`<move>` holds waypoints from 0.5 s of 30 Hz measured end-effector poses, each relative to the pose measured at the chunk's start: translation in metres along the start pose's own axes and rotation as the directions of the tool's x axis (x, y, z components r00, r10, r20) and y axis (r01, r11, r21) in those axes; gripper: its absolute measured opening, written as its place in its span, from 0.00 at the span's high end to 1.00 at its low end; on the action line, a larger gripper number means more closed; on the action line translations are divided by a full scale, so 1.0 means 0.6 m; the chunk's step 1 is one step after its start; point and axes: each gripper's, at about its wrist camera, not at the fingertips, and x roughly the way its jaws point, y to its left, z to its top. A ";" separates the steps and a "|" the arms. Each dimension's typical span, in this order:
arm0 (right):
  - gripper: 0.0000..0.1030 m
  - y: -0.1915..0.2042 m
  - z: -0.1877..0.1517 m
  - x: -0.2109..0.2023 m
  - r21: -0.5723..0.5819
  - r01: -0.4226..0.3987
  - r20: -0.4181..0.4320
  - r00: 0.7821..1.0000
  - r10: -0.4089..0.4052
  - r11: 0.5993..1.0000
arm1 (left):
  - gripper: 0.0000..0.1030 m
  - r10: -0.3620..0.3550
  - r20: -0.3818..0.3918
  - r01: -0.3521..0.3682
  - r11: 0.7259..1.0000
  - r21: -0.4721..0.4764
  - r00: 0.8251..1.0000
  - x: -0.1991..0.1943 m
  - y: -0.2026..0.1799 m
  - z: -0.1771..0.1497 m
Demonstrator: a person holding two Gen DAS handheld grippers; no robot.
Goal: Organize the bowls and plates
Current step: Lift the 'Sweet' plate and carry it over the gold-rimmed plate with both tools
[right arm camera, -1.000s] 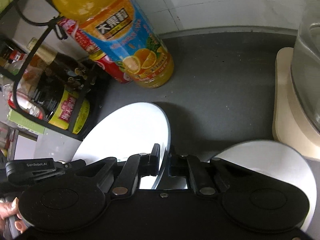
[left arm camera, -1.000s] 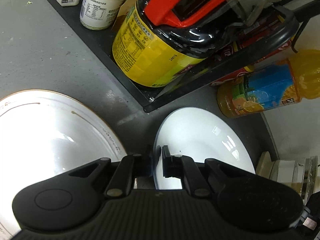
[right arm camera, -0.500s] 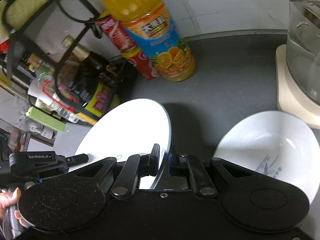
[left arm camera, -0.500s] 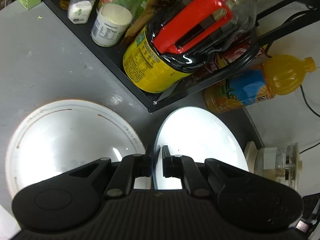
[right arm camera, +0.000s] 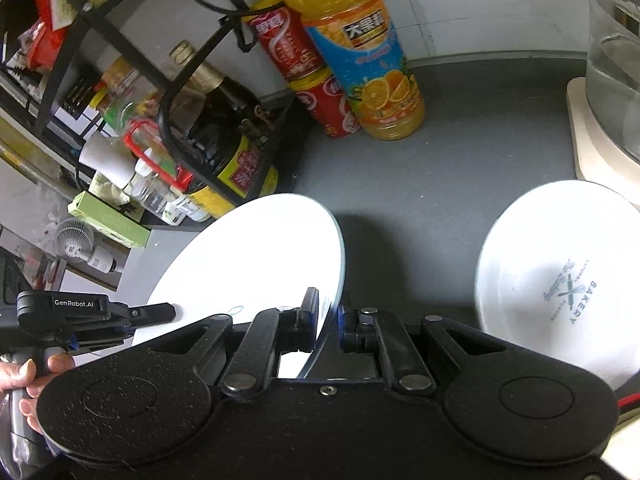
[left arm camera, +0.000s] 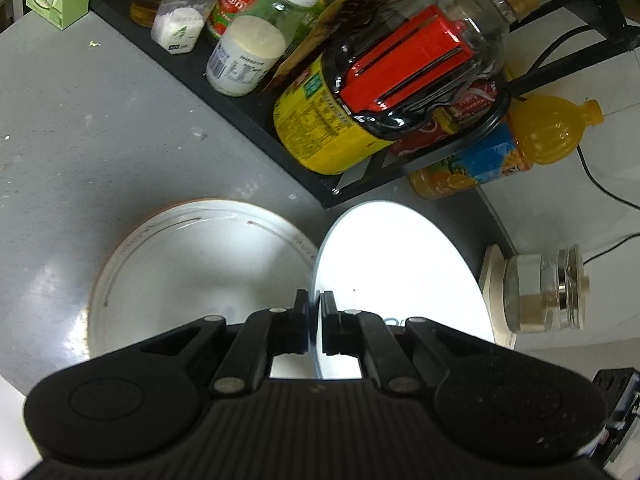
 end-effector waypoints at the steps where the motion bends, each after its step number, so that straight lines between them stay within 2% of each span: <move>1: 0.91 0.005 -0.004 0.001 0.000 0.000 0.001 1.000 0.000 1.000 | 0.97 -0.003 -0.006 0.003 1.000 0.003 1.000 -0.001 0.006 0.000; 7: 0.91 0.025 -0.031 0.008 0.010 0.004 -0.008 1.000 -0.004 1.000 | 0.97 -0.019 -0.049 0.018 1.000 -0.007 0.999 -0.007 0.044 0.003; 15: 0.91 0.044 -0.062 0.021 0.042 -0.003 0.000 1.000 0.003 0.999 | 0.97 -0.087 -0.115 0.085 0.996 -0.016 0.990 -0.010 0.097 0.019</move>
